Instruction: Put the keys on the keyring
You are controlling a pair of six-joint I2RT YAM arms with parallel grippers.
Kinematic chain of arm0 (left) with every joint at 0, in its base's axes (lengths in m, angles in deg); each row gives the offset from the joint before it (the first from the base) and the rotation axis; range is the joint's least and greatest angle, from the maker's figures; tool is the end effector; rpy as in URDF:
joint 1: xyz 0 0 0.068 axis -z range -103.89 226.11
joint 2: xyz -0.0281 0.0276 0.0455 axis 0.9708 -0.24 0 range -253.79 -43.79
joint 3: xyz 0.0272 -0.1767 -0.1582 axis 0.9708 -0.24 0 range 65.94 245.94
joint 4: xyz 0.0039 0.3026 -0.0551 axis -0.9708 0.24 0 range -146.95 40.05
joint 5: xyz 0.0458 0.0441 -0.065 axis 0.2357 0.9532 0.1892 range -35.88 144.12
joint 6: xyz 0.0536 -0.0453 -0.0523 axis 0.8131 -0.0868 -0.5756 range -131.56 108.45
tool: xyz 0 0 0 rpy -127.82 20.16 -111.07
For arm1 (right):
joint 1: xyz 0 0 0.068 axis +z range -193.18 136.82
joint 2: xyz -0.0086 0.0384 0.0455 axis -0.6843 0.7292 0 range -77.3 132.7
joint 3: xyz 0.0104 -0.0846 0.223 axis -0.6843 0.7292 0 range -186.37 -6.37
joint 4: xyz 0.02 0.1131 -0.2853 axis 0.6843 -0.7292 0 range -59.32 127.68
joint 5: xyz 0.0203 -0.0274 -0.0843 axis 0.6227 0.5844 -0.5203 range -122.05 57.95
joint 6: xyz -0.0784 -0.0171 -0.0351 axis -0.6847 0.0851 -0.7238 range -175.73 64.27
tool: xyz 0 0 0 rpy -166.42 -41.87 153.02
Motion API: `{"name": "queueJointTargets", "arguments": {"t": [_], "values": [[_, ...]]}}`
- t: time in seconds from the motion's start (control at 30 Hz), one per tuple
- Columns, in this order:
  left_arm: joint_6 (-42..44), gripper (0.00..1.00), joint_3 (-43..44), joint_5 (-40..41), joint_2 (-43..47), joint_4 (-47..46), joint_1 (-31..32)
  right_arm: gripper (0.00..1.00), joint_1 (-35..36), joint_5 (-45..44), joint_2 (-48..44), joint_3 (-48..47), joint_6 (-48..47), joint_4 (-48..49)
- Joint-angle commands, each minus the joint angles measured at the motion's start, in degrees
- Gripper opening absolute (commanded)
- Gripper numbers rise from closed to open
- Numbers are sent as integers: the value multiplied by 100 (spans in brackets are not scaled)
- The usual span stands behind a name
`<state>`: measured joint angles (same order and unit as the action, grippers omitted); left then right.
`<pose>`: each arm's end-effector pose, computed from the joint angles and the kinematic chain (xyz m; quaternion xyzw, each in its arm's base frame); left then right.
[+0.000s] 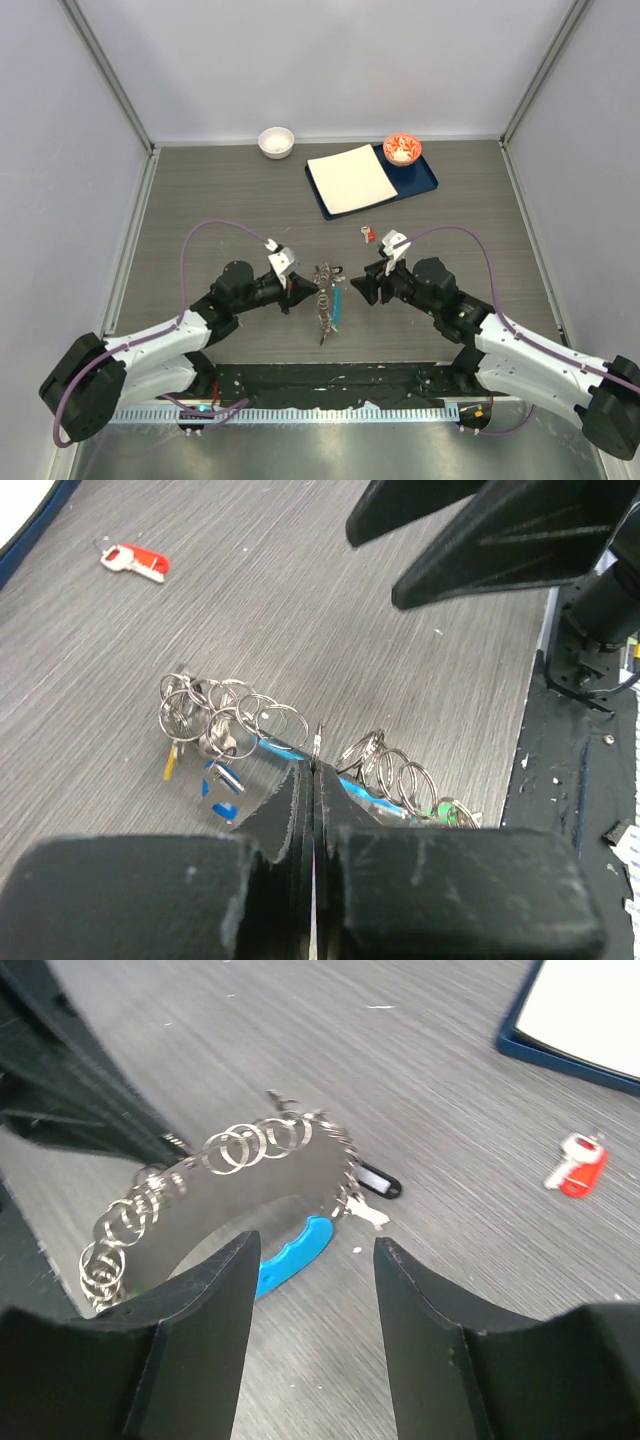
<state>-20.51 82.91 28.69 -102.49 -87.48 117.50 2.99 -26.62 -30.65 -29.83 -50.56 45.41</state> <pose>0.2044 -0.2245 0.1303 0.3446 0.6848 -0.4173 0.4881 0.2042 0.2233 0.1788 -0.3052 0.7345 0.2960 0.5289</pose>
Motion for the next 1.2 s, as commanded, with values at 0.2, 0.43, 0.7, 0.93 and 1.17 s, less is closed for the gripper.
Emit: {"name": "queueJointTargets", "arguments": {"t": [0.2,0.43,0.7,0.93,1.17], "values": [[138,0,1272,345,-1327,1205,440,63,15,-1843,-323,228,985,-16],[17,1,2099,1004,-2330,2383,616,68,15,-2020,-464,342,1267,-421],[-537,32,2170,1690,-2340,3035,608,72,15,-1616,27,255,1206,-334],[-863,57,1863,2365,-1646,3026,616,80,15,-1072,467,-35,978,-421],[-1302,71,1424,3140,-916,2737,476,78,23,-387,976,-492,371,-737]]}}
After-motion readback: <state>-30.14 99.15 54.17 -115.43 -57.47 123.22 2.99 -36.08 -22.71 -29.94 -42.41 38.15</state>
